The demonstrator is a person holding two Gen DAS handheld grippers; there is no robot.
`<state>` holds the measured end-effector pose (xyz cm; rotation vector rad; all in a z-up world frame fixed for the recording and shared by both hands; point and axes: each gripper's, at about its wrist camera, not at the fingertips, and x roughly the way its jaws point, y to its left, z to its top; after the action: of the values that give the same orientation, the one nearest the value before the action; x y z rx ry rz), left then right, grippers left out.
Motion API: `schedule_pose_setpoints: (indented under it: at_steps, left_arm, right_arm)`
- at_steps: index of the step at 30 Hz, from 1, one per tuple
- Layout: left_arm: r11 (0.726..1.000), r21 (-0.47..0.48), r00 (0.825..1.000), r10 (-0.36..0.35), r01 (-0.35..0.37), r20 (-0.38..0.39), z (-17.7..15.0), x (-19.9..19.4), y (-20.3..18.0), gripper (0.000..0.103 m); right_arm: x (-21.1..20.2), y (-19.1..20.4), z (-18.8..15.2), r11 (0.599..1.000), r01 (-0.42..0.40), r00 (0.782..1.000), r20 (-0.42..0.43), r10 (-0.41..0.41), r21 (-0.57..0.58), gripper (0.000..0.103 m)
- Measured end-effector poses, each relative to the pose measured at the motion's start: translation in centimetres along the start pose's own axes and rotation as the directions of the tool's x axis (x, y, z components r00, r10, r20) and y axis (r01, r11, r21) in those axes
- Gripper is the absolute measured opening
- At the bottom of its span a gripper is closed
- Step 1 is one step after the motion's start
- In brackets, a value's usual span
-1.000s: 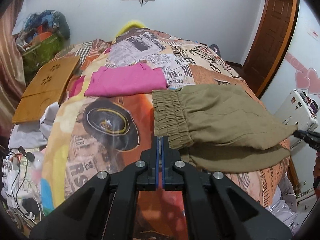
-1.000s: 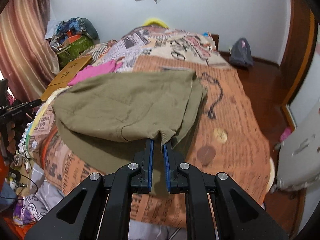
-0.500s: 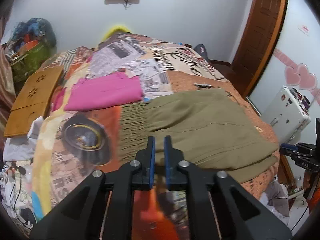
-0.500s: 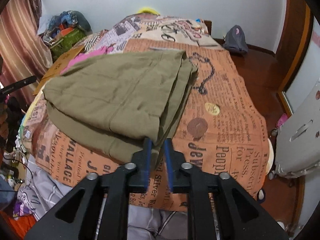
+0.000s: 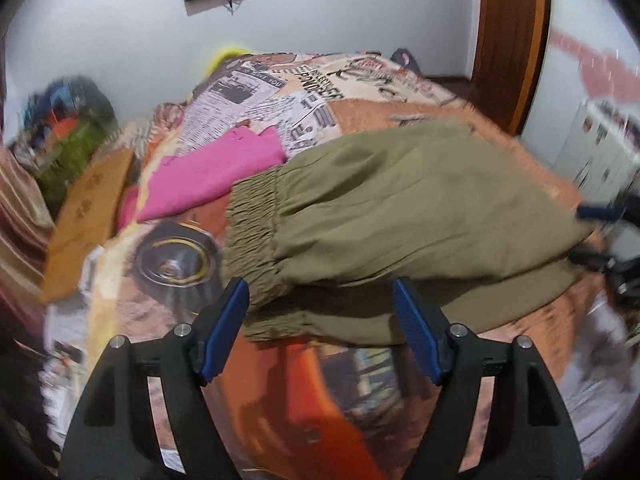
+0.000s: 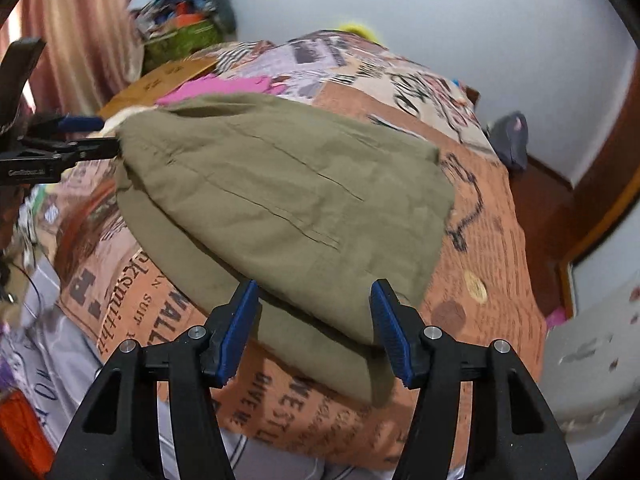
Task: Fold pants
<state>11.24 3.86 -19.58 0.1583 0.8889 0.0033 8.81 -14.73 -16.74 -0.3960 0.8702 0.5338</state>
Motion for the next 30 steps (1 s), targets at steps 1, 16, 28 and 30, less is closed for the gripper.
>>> schedule_pose_setpoints:
  at_steps: [1, 16, 28, 30]
  left_arm:
    - [1.0, 0.021, 1.0, 0.014, -0.014, 0.0, -0.1, 0.2, -0.2, 0.074]
    - [0.94, 0.327, 0.994, 0.07, -0.095, 0.085, 1.7, 2.3, -6.4, 0.065]
    - [0.96, 0.264, 0.988, 0.054, -0.091, 0.145, 2.4, 1.3, -6.3, 0.019]
    - [0.965, 0.248, 0.986, 0.045, -0.084, 0.159, 2.3, 0.6, -6.1, 0.018]
  right_arm:
    - [0.3, 0.7, 0.2, 0.999, 0.012, 1.0, -0.002, -0.013, -0.035, 0.055]
    - [2.2, 3.2, 2.0, 0.983, 0.024, 1.0, 0.02, -0.021, -0.181, 0.044]
    - [0.0, 2.9, 2.5, 0.994, -0.026, 0.996, 0.086, 0.036, -0.108, 0.01]
    - [-0.6, 2.8, 2.6, 0.994, -0.032, 0.994, 0.096, 0.043, -0.104, 0.01]
